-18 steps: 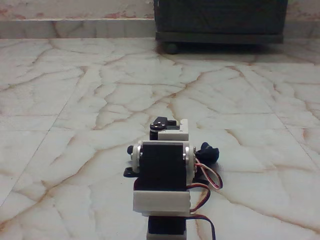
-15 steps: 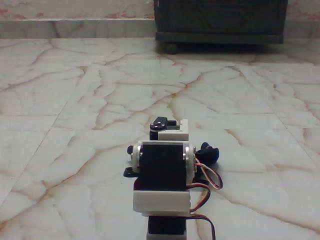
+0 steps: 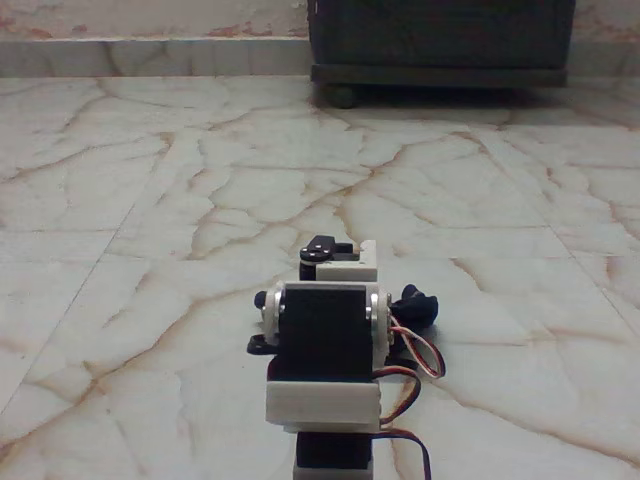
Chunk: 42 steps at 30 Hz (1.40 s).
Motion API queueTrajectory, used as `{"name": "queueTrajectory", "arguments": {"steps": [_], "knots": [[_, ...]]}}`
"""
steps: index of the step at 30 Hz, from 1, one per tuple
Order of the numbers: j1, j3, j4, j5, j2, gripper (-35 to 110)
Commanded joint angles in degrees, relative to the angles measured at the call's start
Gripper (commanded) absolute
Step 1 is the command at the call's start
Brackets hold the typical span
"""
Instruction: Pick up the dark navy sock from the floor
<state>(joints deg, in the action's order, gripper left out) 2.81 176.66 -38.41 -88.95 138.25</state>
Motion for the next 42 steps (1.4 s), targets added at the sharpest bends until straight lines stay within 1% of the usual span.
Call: {"name": "queueTrajectory", "arguments": {"steps": [1, 4, 6, 10, 14, 19, 20, 24, 28, 30, 31, 32, 34, 36, 39, 42], "knots": [[0.2, -0.3, -2.5, -0.2, 0.1, 0], [0.0, -3.3, -1.9, 4.2, -1.1, 0], [1.6, -7.1, 3.3, 6.3, -3.1, 0], [1.8, -13.8, 9.6, 10.6, -6.2, 0], [2.0, -25.0, 15.4, 18.5, -14.5, 0], [3.8, -38.4, 23.2, 31.2, -26.8, 0], [4.1, -42.6, 27.7, 32.3, -29.7, 0], [4.5, -55.4, 35.5, 37.4, -39.2, 0], [4.6, -70.7, 46.9, 44.1, -48.3, 0], [4.8, -75.2, 51.4, 47.2, -51.4, 2], [4.7, -77.5, 55.1, 46.4, -53.2, 4], [4.9, -79.5, 56.1, 48.4, -55.1, 5], [5.3, -85.7, 60.6, 55.6, -58.9, 6], [5.3, -92.5, 68.0, 61.4, -62.9, 6], [5.3, -103.0, 76.4, 70.1, -68.8, 6], [5.2, -110.1, 86.5, 77.9, -74.0, 7]]}}
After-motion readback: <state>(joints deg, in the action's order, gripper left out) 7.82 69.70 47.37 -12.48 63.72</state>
